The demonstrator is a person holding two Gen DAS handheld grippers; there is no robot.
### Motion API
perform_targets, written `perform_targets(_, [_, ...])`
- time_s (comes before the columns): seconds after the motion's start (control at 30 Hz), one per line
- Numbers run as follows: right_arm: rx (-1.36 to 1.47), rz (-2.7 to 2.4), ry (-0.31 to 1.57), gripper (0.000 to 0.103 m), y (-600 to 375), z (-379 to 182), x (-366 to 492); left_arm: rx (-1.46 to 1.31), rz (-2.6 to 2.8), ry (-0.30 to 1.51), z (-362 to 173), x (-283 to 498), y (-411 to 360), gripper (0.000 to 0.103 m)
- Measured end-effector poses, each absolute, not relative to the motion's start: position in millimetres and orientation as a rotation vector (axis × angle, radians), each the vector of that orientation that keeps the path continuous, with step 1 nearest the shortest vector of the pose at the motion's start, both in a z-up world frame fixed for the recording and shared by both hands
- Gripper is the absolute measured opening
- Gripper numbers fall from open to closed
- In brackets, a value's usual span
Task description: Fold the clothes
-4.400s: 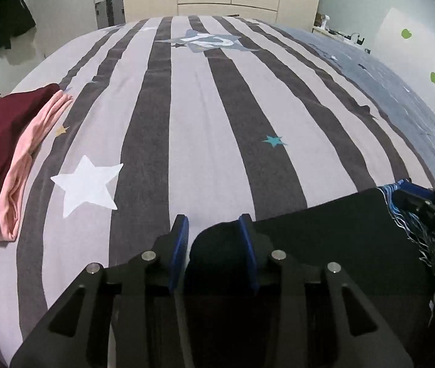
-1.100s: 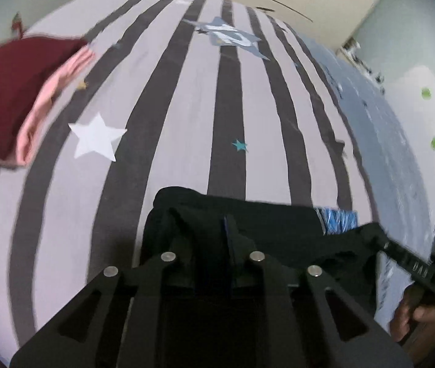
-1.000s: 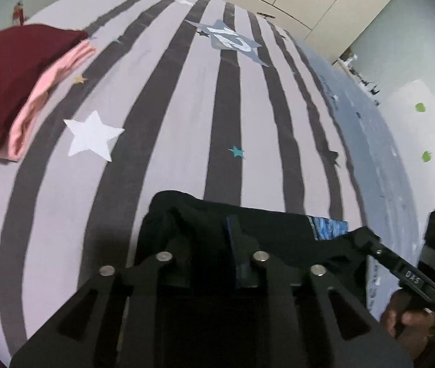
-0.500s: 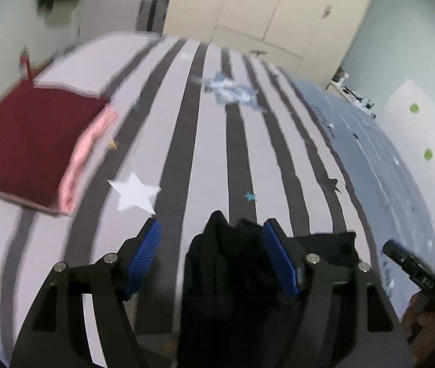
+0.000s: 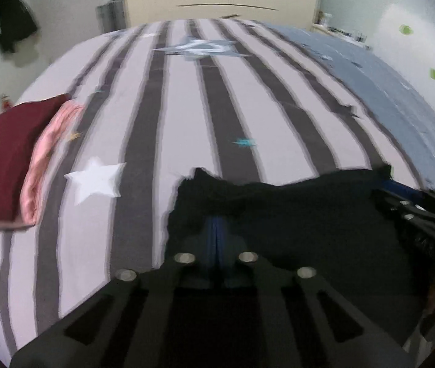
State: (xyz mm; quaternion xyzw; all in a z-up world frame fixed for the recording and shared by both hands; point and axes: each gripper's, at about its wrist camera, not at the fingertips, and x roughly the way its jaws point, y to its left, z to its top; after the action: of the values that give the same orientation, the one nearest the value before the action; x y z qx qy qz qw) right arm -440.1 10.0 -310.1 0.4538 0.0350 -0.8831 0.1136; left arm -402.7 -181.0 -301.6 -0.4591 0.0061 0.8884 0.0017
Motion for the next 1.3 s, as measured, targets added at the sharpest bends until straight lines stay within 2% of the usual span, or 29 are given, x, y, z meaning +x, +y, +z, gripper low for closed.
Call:
perform_targets(0.03, [1.339,-2.612,0.088,0.025,16.5,-314.0,-442.5,-1.441,2.809,0.027,-301.2,-399.4,-184.7,0.002])
perform_targets(0.23, [1.352,-2.710,0.089,0.026,35.1,-317.0,-436.4,-1.456,2.864,0.025,-286.5,-375.9,-208.7,0.003])
perform_targets(0.33, [1.352,-2.748,0.037,0.026,45.8,-306.3,-428.6,-1.327,2.867,-0.060,-259.2,-365.8,-210.4,0.003])
perform_targets(0.43, [1.298,-2.740,-0.018,0.026,46.2,-291.8,-419.1,-1.211,2.810,-0.012,-243.1,-362.0,-186.8,0.003])
perform_targets(0.5, [1.231,-2.688,0.000,0.026,30.0,-283.1,-408.2,-1.194,2.760,0.038,-247.5,-364.8,-168.3,0.003])
perform_targets(0.6, [1.176,-2.609,0.101,0.026,-2.9,-285.2,-398.7,-1.327,2.743,0.150,-285.5,-375.8,-161.8,0.003])
perform_targets(0.73, [1.213,-2.590,0.217,0.026,-22.8,-311.9,-411.9,-1.336,2.775,0.031,-310.8,-373.9,-186.8,0.002])
perform_targets(0.83, [1.253,-2.637,0.132,0.025,-3.6,-328.3,-424.2,-1.328,2.777,-0.013,-312.1,-371.0,-191.1,0.002])
perform_targets(0.97, [1.239,-2.677,0.168,0.025,-1.4,-329.1,-424.4,-1.356,2.787,-0.096,-308.7,-372.3,-206.5,0.002])
perform_targets(1.07, [1.263,-2.703,0.113,0.020,13.0,-327.4,-426.1,-1.356,2.764,-0.049,-307.0,-371.1,-206.7,0.002])
perform_targets(1.2, [1.298,-2.740,0.089,0.019,35.2,-322.1,-422.1,-1.344,2.804,-0.120,-288.7,-373.0,-212.4,0.003])
perform_targets(1.27, [1.321,-2.753,0.054,0.026,47.0,-317.7,-419.5,-1.275,2.843,-0.111,-269.3,-358.0,-206.6,0.003])
perform_targets(1.3, [1.318,-2.746,0.028,0.026,49.5,-314.5,-416.5,-1.247,2.822,-0.113,-262.4,-349.4,-199.6,0.003])
